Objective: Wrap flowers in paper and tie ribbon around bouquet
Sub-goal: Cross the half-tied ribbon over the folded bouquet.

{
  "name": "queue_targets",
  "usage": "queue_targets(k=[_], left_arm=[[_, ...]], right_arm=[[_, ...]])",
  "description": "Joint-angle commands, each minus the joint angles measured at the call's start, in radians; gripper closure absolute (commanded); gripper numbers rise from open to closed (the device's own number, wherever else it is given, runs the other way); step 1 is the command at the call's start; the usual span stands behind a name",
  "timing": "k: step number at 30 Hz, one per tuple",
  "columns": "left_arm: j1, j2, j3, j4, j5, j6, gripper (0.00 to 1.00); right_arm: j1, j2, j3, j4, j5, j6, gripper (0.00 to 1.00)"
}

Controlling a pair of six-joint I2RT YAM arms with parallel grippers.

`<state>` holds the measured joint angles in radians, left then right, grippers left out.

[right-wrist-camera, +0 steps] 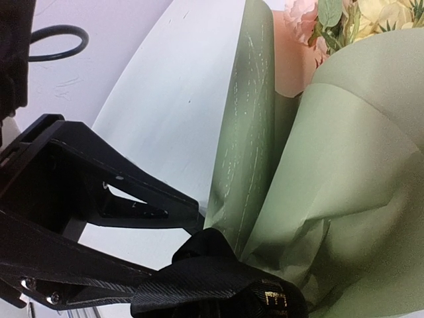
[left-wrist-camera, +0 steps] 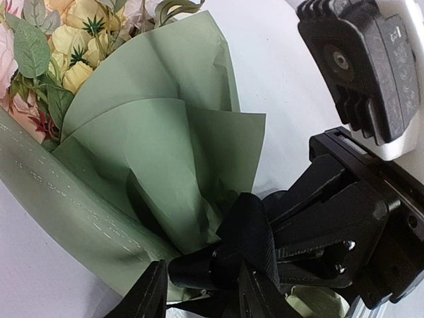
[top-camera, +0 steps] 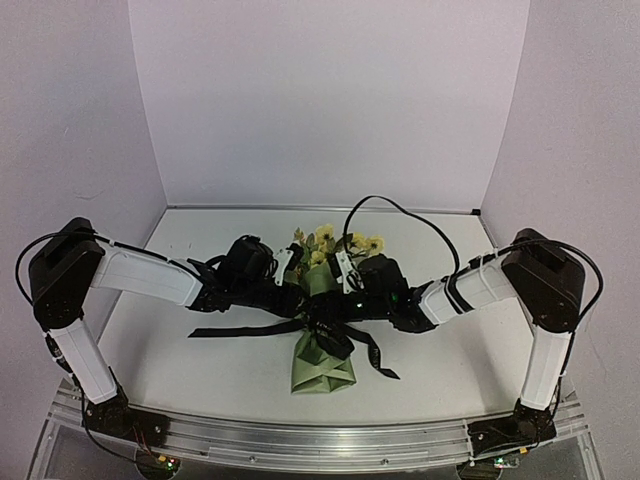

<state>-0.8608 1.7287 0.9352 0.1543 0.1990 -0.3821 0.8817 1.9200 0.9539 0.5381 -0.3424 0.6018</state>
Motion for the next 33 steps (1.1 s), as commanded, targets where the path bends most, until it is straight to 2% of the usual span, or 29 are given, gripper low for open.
queue_targets(k=[1,14,23,29,33], left_arm=[[0.000,-0.034,0.015,-0.003,0.009,0.014,0.60],[0.010,-0.032,-0.016,0.052,0.093,0.066,0.60],[0.022,-0.027,-0.027,0.067,0.106,0.103,0.64],[0.028,-0.019,-0.020,0.057,0.107,0.112,0.76],[0.028,-0.016,-0.018,0.050,0.105,0.115,0.93]], right_arm=[[-0.001,-0.056,0.030,0.057,-0.006,-0.015,1.00],[-0.024,-0.021,0.053,0.087,-0.086,0.030,1.00],[-0.032,0.001,0.081,0.094,-0.156,0.061,1.00],[-0.033,0.013,0.092,0.094,-0.177,0.079,1.00],[-0.033,0.014,0.095,0.094,-0.177,0.085,1.00]])
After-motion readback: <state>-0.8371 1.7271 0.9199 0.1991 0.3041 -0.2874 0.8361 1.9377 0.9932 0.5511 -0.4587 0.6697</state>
